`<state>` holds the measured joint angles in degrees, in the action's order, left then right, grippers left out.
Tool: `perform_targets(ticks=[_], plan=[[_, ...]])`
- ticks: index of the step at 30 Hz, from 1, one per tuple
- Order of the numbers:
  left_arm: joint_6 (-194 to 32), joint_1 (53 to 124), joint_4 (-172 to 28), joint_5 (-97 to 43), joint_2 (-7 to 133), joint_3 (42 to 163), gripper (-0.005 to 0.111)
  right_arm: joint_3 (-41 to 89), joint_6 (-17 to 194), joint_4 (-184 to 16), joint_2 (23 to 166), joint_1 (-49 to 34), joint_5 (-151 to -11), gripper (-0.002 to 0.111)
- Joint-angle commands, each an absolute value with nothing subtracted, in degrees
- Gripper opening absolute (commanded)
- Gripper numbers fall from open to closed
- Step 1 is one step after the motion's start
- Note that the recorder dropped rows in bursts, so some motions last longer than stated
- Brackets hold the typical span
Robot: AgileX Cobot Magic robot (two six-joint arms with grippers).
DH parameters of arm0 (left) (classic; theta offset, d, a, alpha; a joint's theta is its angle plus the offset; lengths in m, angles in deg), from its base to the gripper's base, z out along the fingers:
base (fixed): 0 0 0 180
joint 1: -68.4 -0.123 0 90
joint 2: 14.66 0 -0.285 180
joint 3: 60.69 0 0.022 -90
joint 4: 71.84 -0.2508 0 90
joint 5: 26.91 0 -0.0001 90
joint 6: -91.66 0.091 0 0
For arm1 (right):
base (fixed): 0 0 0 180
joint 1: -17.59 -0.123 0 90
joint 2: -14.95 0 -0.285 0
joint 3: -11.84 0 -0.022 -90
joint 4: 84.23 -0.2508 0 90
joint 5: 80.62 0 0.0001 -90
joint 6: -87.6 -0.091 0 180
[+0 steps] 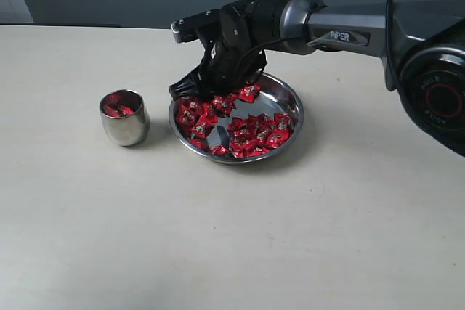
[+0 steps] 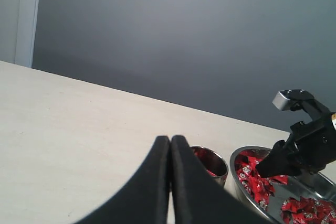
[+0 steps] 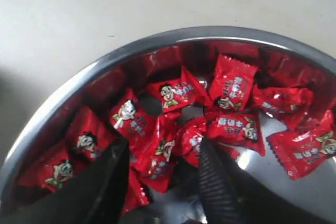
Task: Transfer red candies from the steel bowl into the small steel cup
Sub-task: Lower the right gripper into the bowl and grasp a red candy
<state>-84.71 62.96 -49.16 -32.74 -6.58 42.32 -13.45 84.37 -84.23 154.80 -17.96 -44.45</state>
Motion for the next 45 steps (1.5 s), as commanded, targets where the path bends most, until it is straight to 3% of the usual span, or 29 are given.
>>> perform_targets(ticks=[1,15,17,21,23,39,42,45], plan=[[-84.7,62.9,-48.6,-32.5,-6.9,42.1,0.000,-13.5,80.5,-77.8,155.8,-17.7,-45.0,0.042],[-84.7,62.9,-48.6,-32.5,-6.9,42.1,0.000,-13.5,79.9,-76.6,158.2,-17.7,-45.0,0.040],[-84.7,62.9,-48.6,-32.5,-6.9,42.1,0.000,-13.5,79.9,-76.6,158.2,-17.7,-45.0,0.032],[-84.7,62.9,-48.6,-32.5,-6.9,42.1,0.000,-13.5,79.9,-76.6,158.2,-17.7,-45.1,0.006],[-84.7,62.9,-48.6,-32.5,-6.9,42.1,0.000,-13.5,79.9,-76.6,158.2,-17.7,-44.9,-0.001],[-84.7,62.9,-48.6,-32.5,-6.9,42.1,0.000,-13.5,80.2,-76.6,156.3,-17.7,-43.8,0.000],[-84.7,62.9,-48.6,-32.5,-6.9,42.1,0.000,-13.5,80.4,-76.6,156.3,-17.7,-43.3,0.014],[-84.7,62.9,-48.6,-32.5,-6.9,42.1,0.000,-13.5,80.4,-76.6,156.3,-17.7,-44.5,0.041]])
